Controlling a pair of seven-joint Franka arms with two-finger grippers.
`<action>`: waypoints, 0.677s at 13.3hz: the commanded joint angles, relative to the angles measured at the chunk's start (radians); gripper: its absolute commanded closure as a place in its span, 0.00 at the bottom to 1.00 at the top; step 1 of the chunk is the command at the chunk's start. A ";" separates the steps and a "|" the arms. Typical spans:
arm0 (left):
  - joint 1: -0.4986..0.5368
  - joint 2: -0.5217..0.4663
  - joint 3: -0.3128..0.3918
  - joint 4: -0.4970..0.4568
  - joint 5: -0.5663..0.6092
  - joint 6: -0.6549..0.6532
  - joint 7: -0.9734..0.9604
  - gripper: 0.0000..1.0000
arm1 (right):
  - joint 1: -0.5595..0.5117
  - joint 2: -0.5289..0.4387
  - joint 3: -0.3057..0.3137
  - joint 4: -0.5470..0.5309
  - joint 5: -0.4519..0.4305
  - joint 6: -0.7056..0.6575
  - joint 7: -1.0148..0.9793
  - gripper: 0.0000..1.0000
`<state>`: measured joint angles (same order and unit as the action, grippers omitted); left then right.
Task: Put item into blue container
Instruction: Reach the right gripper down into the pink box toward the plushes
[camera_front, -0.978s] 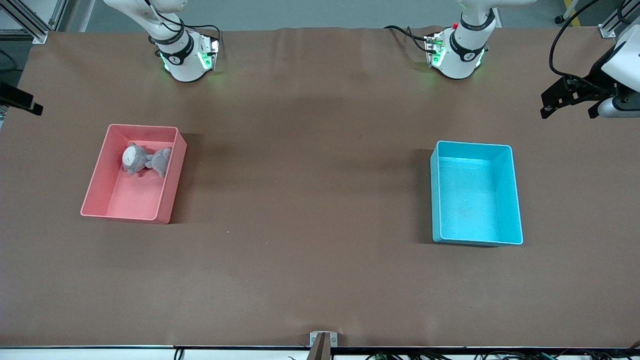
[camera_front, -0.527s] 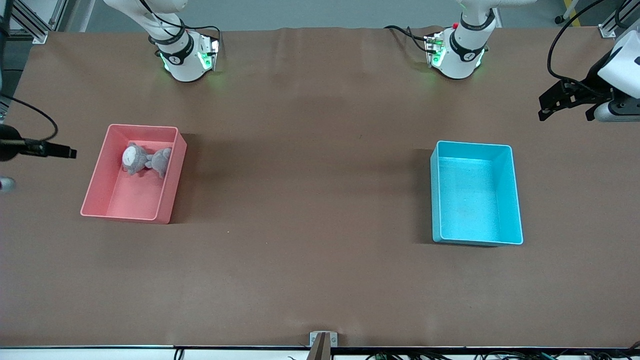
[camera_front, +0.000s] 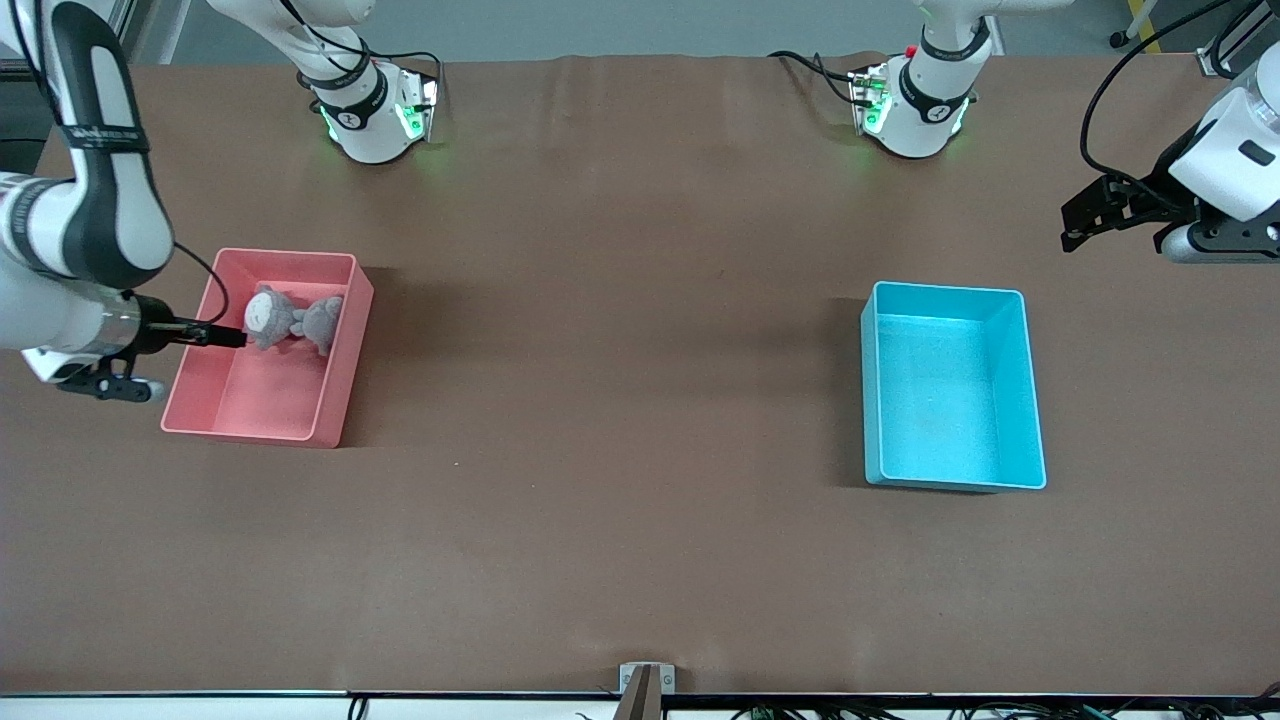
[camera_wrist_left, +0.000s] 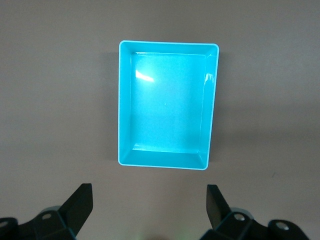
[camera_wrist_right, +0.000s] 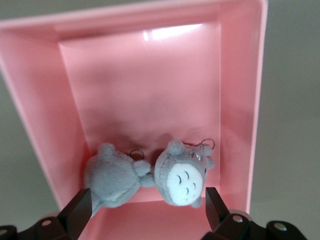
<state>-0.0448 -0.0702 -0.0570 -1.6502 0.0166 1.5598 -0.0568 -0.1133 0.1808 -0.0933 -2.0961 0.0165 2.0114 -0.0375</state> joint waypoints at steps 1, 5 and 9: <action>-0.001 0.016 0.002 0.021 -0.004 0.002 0.012 0.00 | -0.043 -0.072 0.009 -0.180 -0.001 0.128 0.013 0.00; 0.000 0.018 0.002 0.021 -0.006 0.005 0.012 0.00 | -0.083 0.005 0.009 -0.222 0.000 0.211 0.014 0.00; 0.005 0.016 0.002 0.021 -0.006 0.005 0.011 0.00 | -0.083 0.054 0.012 -0.222 0.003 0.227 0.075 0.03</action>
<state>-0.0440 -0.0600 -0.0557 -1.6487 0.0166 1.5668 -0.0568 -0.1883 0.2326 -0.0971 -2.3084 0.0168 2.2289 -0.0129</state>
